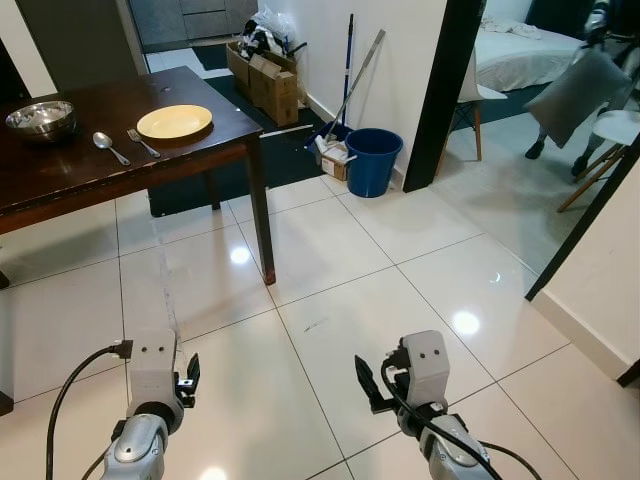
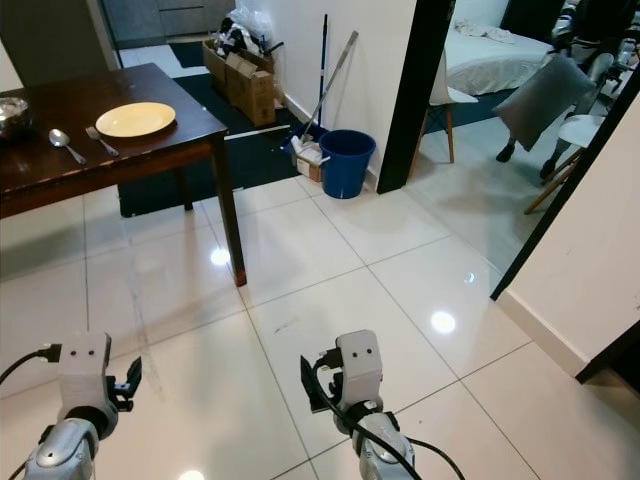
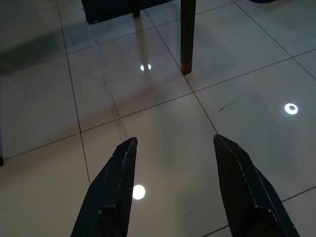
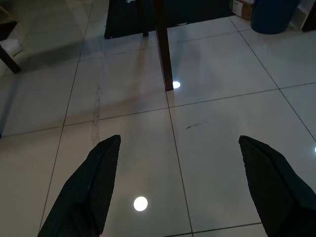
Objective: Setting the table
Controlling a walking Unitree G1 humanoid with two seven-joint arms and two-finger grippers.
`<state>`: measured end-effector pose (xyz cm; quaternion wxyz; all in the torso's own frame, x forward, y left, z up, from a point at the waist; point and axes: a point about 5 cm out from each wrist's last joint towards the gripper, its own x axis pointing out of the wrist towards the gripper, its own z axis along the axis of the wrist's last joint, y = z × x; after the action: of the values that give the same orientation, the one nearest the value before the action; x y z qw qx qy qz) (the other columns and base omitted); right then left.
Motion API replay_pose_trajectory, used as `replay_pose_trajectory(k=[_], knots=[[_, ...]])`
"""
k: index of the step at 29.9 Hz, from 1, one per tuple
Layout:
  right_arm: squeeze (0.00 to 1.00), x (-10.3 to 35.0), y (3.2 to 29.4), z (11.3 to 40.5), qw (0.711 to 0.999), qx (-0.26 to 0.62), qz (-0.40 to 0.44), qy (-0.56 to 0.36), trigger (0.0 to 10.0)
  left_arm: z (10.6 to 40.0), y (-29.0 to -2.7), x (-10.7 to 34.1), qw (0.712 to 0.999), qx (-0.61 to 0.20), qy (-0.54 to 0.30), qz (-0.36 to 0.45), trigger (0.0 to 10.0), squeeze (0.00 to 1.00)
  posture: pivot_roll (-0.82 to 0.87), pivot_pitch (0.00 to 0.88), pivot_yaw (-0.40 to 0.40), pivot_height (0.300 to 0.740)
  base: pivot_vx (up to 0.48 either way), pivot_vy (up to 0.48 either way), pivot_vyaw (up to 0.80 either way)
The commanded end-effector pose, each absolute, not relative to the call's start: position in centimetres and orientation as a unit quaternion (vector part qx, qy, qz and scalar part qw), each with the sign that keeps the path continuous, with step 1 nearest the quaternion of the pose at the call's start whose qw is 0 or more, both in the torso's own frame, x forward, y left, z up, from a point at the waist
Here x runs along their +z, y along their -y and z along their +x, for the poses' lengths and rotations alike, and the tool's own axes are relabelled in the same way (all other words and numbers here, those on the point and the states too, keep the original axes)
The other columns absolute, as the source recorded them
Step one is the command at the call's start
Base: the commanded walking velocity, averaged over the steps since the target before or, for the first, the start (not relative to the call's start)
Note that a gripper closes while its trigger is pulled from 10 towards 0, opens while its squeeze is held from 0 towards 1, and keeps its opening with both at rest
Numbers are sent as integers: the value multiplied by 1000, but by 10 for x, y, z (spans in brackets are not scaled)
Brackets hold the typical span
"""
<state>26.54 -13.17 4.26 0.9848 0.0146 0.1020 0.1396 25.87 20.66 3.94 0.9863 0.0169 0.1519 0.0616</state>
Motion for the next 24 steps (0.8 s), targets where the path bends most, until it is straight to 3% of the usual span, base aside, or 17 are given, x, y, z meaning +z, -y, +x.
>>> replay_pose_trajectory(k=[1, 24], knots=[[0, 45, 131, 266, 986, 138, 17, -97, 10000, 258, -207, 39, 986, 60, -154, 25, 10000, 0, -8, 0, 67, 740, 0, 0, 0], [0, 43, 129, 265, 985, 142, 17, -100, 10000, 257, -207, 38, 986, 60, -156, 26, 10000, 0, -5, 0, 68, 740, 0, 0, 0]])
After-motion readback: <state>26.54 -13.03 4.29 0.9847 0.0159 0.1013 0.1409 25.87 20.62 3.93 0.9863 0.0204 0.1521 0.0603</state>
